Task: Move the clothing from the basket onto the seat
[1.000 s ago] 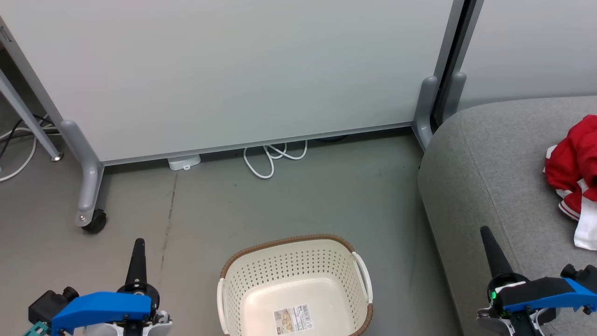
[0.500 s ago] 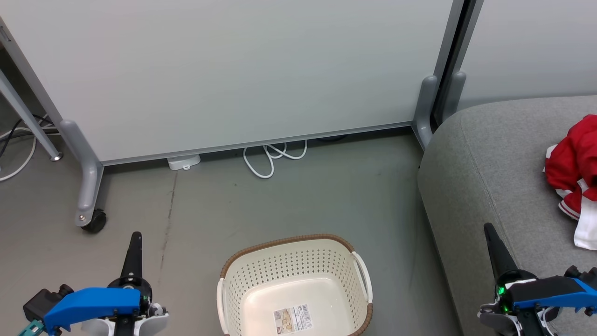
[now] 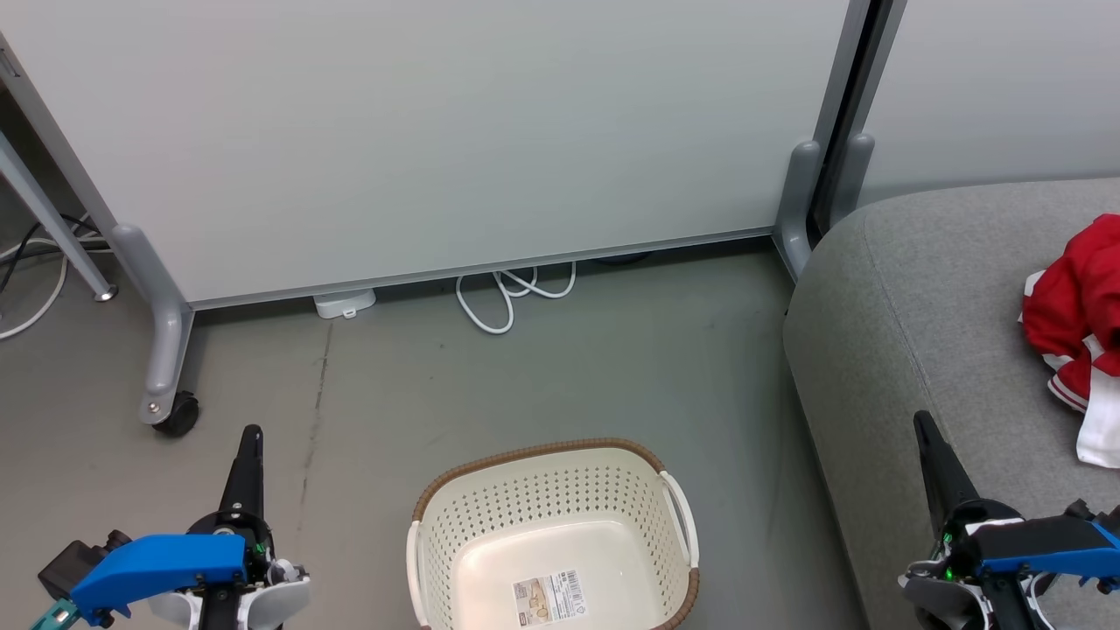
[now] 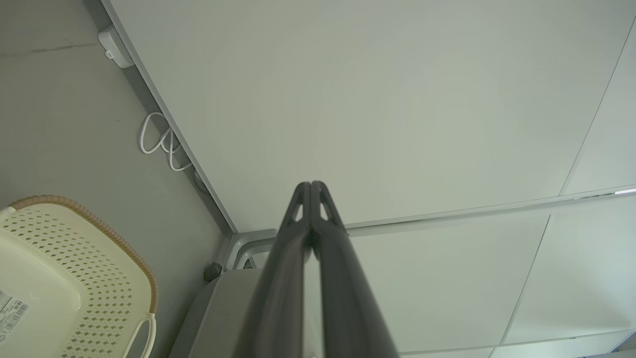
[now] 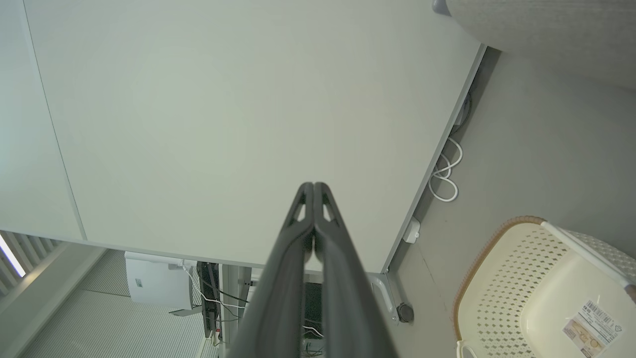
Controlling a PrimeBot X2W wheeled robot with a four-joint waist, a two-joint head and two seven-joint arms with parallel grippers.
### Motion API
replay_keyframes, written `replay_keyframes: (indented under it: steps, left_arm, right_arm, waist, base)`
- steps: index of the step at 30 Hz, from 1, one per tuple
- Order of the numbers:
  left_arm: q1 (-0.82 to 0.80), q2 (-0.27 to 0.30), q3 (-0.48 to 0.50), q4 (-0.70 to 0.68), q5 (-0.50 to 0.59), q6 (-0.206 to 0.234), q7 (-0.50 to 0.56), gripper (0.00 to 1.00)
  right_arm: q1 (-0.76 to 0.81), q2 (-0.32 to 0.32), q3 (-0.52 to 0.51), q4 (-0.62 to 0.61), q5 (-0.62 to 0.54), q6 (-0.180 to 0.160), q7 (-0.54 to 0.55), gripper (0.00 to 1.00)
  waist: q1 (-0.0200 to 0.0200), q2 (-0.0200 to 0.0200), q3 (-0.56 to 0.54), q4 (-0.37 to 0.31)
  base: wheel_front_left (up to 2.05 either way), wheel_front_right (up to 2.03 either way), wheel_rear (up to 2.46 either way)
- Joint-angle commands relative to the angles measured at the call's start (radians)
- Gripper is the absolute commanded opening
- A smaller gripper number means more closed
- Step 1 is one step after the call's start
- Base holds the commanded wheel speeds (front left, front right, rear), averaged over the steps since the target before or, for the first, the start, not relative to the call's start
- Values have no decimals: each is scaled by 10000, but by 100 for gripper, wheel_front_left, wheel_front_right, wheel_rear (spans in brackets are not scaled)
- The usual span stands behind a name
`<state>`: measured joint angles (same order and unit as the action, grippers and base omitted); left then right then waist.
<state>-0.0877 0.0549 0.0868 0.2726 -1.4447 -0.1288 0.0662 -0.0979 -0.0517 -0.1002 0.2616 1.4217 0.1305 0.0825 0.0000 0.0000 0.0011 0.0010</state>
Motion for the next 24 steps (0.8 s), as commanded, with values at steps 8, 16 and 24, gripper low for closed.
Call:
replay_keyframes:
  steps: [8, 16, 24]
  left_arm:
    - [-211, -16, 141, -151, -570, -30, 184, 0]
    - [-232, -35, 218, -230, -1141, -32, 350, 0]
    - [-266, -52, 288, -296, -1609, -35, 483, 0]
  right_arm:
    - [-145, 17, -63, -120, 662, 4, 135, 0]
    - [-156, 21, -115, -156, 1303, 4, 241, 0]
    - [-165, 24, -153, -185, 1832, 4, 318, 0]
  waist:
    - [0, 0, 6, -3]
    - [0, 0, 12, -6]
    - [0, 0, 19, -9]
  base:
    - [0, 0, 0]
    - [0, 0, 0]
    - [0, 0, 0]
